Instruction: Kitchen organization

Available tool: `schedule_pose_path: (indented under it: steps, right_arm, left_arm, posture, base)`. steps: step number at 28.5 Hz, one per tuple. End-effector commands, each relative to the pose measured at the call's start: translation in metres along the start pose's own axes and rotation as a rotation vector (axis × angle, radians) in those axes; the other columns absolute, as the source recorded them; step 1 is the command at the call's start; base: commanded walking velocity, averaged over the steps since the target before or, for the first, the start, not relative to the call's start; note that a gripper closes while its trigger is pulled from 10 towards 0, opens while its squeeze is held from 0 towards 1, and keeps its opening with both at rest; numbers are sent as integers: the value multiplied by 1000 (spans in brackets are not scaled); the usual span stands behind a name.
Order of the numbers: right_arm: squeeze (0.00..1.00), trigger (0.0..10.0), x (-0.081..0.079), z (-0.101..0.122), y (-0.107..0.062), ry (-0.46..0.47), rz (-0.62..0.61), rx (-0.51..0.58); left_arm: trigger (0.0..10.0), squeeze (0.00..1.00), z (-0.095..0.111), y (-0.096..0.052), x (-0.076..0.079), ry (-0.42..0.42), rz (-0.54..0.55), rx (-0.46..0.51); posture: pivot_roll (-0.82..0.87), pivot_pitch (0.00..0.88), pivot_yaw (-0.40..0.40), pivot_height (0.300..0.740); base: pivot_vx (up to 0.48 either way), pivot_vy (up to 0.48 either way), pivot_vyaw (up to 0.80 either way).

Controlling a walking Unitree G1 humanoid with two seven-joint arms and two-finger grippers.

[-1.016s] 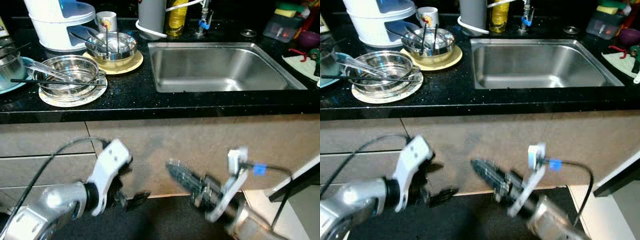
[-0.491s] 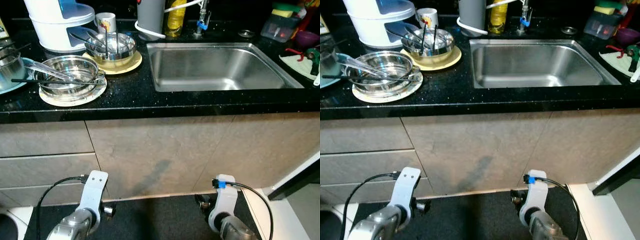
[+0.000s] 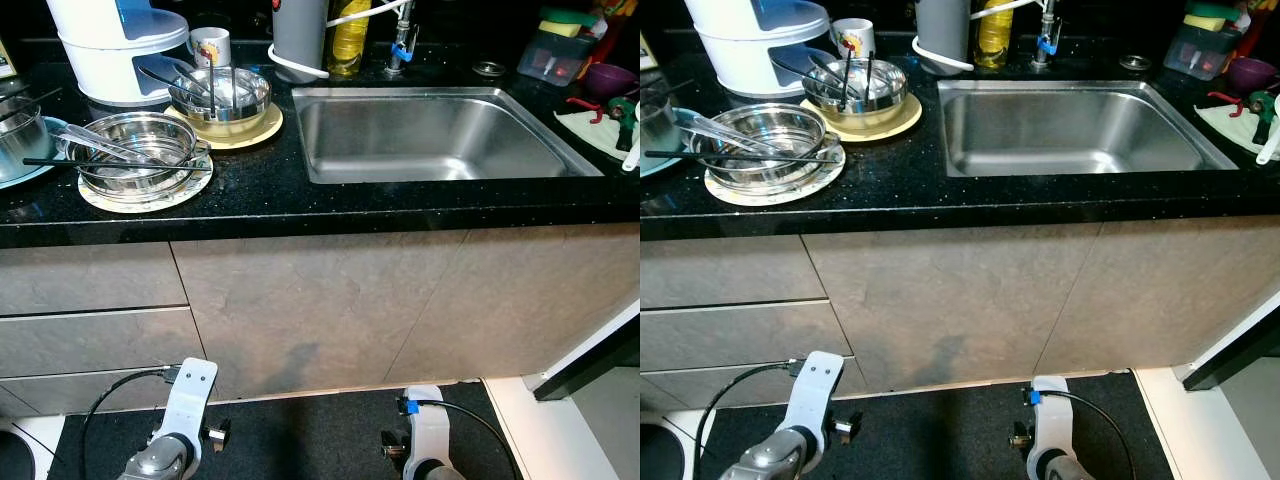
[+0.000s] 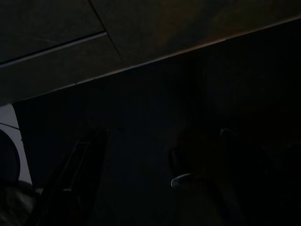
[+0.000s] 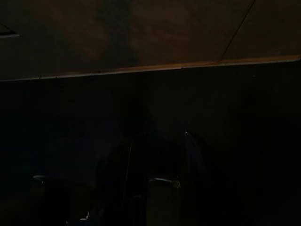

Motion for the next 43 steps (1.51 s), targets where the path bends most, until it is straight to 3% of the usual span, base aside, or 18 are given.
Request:
schedule_pose_path:
  steps: [1, 9, 27, 30, 33, 36, 37, 38, 39, 40, 41, 43]
  right_arm:
    - [0, 10000, 1, -10, -1, -5, -9, -18]
    - [0, 10000, 0, -10, 1, -12, -6, 0]
    - [0, 10000, -5, 0, 4, -27, 20, 39]
    - [0, 10000, -8, 6, 4, -25, 41, 69]
    - [0, 10000, -8, 7, 4, -25, 44, 74]
    - [0, 10000, -7, 10, 2, -21, 50, 88]
    - [0, 10000, -7, 10, 2, -21, 50, 88]
    - [0, 10000, -6, 10, 2, -20, 51, 91]
    - [0, 10000, -6, 10, 2, -20, 51, 91]
    - [0, 10000, -6, 11, 2, -19, 52, 94]
    - [0, 10000, -5, 11, 1, -20, 53, 93]
    - [0, 10000, -5, 11, 1, -20, 53, 93]
  left_arm:
    - [10000, 0, -11, 2, 7, 19, -13, -16]
    - [10000, 0, -11, 5, 13, 12, -30, -6]
    - [10000, 0, -7, 5, 8, -12, -3, 50]
    - [10000, 0, 2, -4, -5, 42, 50, 116]
    - [10000, 0, 6, -7, -10, 39, 74, 139]
    - [10000, 4, 44, -35, -37, 10, 204, 388]
    - [10000, 4, 44, -35, -37, 10, 204, 388]
    - [10000, 192, 58, -48, -46, 46, 251, 473]
    - [10000, 192, 58, -48, -46, 46, 251, 473]
    - [10000, 788, 71, -61, -53, 120, 292, 540]
    - [10000, 1000, 84, -76, -62, 180, 352, 608]
    - [10000, 1000, 84, -76, -62, 180, 352, 608]
  posture:
    - [-87, 220, -51, 740]
    - [-92, 222, -52, 740]
    - [-97, 212, -61, 740]
    - [-98, 202, -59, 740]
    - [-98, 198, -59, 740]
    - [-96, 190, -60, 740]
    - [-96, 190, -60, 740]
    - [-96, 190, -60, 740]
    - [-96, 190, -60, 740]
    - [-94, 188, -62, 740]
    - [-90, 184, -65, 740]
    - [-90, 184, -65, 740]
  base:
    - [0, 0, 0]
    - [0, -420, 0]
    - [0, 0, 0]
    - [0, 0, 0]
    - [0, 0, 0]
    - [0, 0, 0]
    - [0, 0, 0]
    - [0, 0, 0]
    - [0, 0, 0]
    - [0, 0, 0]
    - [0, 0, 0]
    - [0, 0, 0]
Point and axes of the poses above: a point about 5 cm out from each wrist's last joint towards the gripper, its own y axis pointing out of the wrist towards the gripper, its own z axis along the axis of the wrist's last joint, x = y × z, the point moved 5 cm from there along y, pointing out of the wrist towards the gripper, and after that the axes turned 7 degrees about y, right-handed, at the moved point
